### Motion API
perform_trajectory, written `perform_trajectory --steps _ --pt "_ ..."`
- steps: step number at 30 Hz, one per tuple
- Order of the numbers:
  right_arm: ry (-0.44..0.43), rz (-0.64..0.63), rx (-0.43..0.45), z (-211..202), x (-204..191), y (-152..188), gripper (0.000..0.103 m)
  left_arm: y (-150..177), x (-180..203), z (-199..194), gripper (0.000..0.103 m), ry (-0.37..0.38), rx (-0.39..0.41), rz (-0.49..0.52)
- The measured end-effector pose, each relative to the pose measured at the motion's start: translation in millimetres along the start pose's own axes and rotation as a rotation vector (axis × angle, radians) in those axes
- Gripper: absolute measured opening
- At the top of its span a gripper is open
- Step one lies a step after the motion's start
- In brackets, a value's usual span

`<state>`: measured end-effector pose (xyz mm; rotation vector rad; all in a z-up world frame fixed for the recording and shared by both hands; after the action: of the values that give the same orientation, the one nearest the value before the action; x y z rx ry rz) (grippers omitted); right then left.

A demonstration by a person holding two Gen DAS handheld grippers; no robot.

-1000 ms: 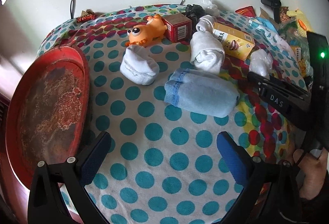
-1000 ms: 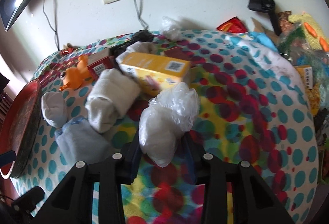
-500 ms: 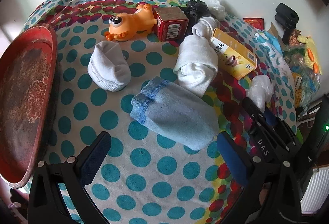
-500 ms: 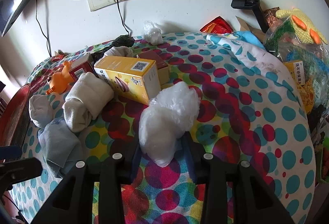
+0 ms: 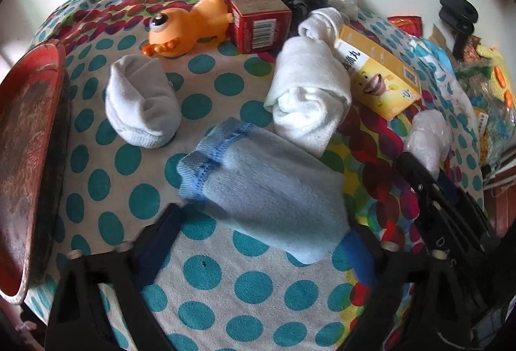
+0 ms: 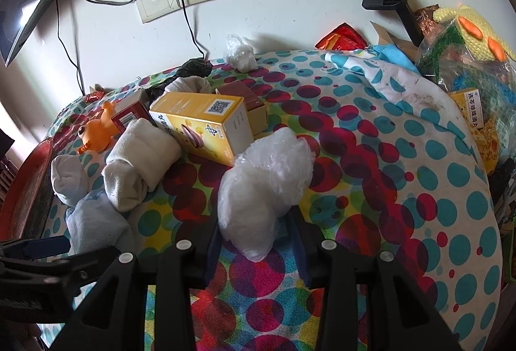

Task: Organize objects
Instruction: 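Grasp the light blue rolled sock with the left gripper and lift it, then carry the light blue sock over the red tray and release it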

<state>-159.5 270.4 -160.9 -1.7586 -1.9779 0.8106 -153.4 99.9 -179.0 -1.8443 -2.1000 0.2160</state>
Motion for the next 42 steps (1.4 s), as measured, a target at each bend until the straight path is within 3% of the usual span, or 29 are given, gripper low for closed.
perform_trajectory --steps 1,2,5,8,18,25,34,42 --pt "0.0 0.0 0.0 0 0 0 0.039 0 2 -2 0.063 0.004 0.008 0.017" --pt "-0.001 0.001 0.0 0 -1 0 0.039 0 4 -4 0.052 0.004 0.013 0.036" --pt "0.001 -0.001 0.0 0 -1 0 0.039 0 8 -10 0.037 0.017 0.015 0.067" --pt "0.001 -0.001 0.0 0 -1 0 0.039 2 8 -16 0.03 0.025 0.025 0.095" --pt "0.008 -0.007 -0.001 0 -1 0 0.039 15 -1 -49 0.029 -0.016 0.12 0.239" --pt "0.028 -0.023 -0.004 1 -3 1 0.039 25 -29 -80 0.029 -0.012 0.158 0.312" --pt "0.061 -0.049 -0.011 1 -6 1 0.039 13 -112 -113 0.03 -0.099 0.213 0.249" --pt "0.064 -0.052 -0.012 1 -6 1 0.039 -12 -205 -118 0.031 -0.199 0.236 0.103"
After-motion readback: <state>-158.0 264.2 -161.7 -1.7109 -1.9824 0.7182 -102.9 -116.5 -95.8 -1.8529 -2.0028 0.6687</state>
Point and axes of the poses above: each gripper's, at about its wrist camera, not at the fingertips, and z roughly the way its jaws point, x to its right, y to its underside, the point moved 8 cm from there along z, roughly the way its jaws point, and after that the axes turned 4 degrees about -z, right-handed, at the moved point
